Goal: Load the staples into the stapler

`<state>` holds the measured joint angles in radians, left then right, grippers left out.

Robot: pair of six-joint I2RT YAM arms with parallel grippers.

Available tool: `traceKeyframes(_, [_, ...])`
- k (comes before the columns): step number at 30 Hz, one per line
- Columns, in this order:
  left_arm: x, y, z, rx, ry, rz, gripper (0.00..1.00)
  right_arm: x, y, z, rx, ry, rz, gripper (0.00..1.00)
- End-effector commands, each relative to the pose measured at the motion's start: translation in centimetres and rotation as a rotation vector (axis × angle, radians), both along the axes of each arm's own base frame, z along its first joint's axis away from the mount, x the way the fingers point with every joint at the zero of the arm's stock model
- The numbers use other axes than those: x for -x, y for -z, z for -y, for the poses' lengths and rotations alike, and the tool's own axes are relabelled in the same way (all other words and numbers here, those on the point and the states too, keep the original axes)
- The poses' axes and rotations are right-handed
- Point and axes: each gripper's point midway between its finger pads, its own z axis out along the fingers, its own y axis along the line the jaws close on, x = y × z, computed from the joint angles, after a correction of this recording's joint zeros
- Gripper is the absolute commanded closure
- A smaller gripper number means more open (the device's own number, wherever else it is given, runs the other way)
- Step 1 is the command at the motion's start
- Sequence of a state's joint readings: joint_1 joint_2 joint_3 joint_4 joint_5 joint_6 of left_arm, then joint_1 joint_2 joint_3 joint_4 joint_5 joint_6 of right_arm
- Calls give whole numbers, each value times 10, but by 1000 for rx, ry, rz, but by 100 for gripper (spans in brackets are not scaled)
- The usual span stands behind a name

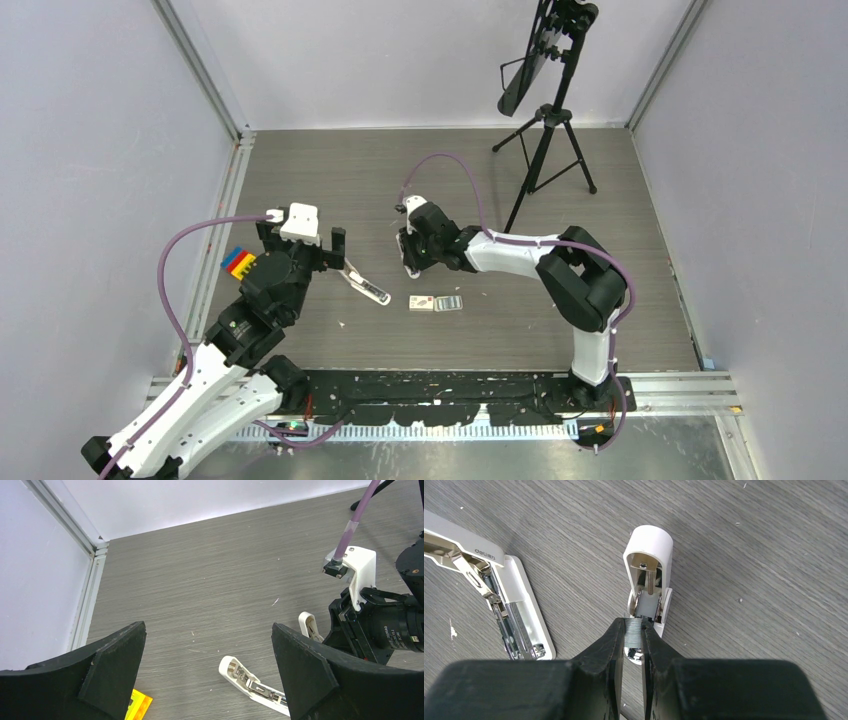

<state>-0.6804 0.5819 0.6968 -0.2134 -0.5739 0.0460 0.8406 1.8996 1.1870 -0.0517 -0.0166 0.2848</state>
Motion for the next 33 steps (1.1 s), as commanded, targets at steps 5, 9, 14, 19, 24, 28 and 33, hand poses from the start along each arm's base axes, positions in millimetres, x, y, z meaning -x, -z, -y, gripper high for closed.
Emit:
traceKeyframes(5, [-1, -15, 1, 41, 4, 54, 1, -15, -30, -1, -24, 29, 114, 83])
traceKeyframes(9, [-1, -15, 2, 41, 5, 54, 1, -15, -27, -1, -21, 27, 110, 83])
traceKeyframes(14, [-1, -16, 1, 41, 4, 55, 1, -14, -23, -4, -22, 17, 97, 83])
traceKeyframes(19, [-1, -15, 1, 40, 4, 54, 1, -13, -20, -3, -17, 13, 93, 83])
traceKeyframes(24, [-1, -15, 2, 41, 5, 54, 1, -11, -14, -3, 2, -4, 85, 83])
traceKeyframes(28, [-1, -16, 2, 43, 6, 56, 1, -7, -8, -4, 33, -27, 77, 83])
traceKeyframes(33, [-1, -15, 2, 42, 6, 55, 1, -3, -3, -5, 58, -43, 74, 83])
